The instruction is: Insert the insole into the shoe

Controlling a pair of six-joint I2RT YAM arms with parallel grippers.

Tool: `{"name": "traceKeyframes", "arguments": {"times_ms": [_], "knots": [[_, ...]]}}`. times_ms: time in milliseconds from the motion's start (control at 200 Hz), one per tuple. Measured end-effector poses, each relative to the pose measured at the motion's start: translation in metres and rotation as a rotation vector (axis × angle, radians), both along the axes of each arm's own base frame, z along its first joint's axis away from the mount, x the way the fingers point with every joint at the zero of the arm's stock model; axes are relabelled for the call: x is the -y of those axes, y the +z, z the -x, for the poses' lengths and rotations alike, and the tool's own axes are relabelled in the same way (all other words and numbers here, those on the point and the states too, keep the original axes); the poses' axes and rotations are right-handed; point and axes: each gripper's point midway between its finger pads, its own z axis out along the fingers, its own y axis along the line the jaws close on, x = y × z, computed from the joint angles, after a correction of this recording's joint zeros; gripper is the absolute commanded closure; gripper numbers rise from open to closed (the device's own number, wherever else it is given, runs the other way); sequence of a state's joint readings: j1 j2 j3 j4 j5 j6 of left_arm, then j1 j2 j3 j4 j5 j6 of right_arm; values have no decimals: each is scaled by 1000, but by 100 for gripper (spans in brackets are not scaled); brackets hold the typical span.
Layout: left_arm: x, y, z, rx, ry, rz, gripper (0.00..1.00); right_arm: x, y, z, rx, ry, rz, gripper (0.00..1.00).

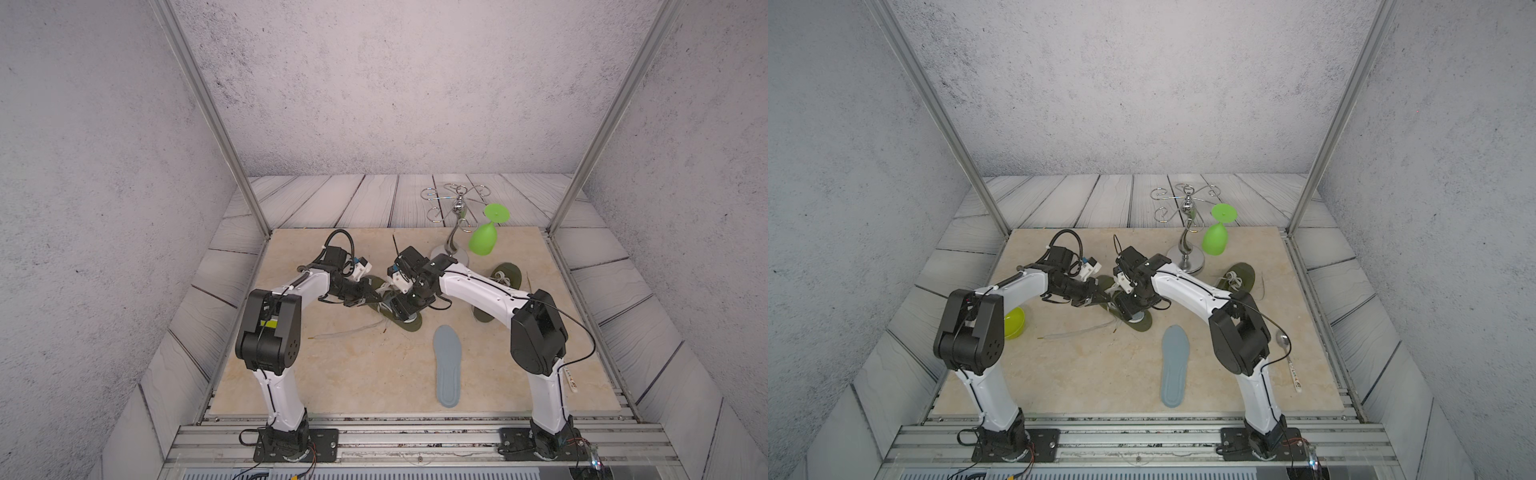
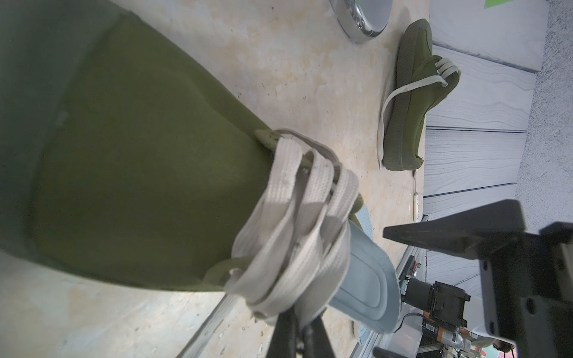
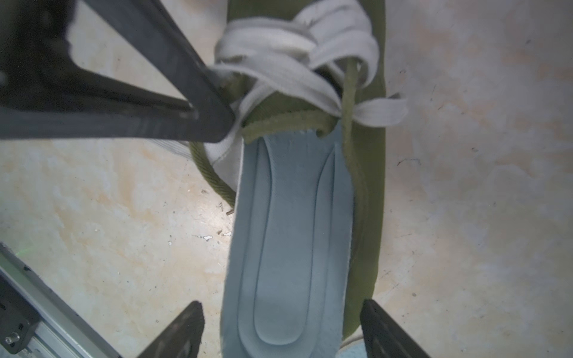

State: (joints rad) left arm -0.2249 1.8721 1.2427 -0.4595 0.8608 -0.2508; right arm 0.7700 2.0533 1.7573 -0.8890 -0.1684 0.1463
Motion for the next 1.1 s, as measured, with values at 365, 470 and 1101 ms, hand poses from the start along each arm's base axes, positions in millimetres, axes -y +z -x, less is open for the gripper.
{"name": "traceKeyframes", "arguments": {"times_ms": [365, 470, 1101], "knots": [[0, 0, 0, 0, 0, 0, 100, 2, -10, 3, -29, 2, 21, 54], [0, 0, 0, 0, 0, 0, 100, 2, -9, 3, -26, 10, 19, 57], [2, 1, -7, 12, -3, 0, 100, -6, -18, -30, 40, 138, 2, 67]]}}
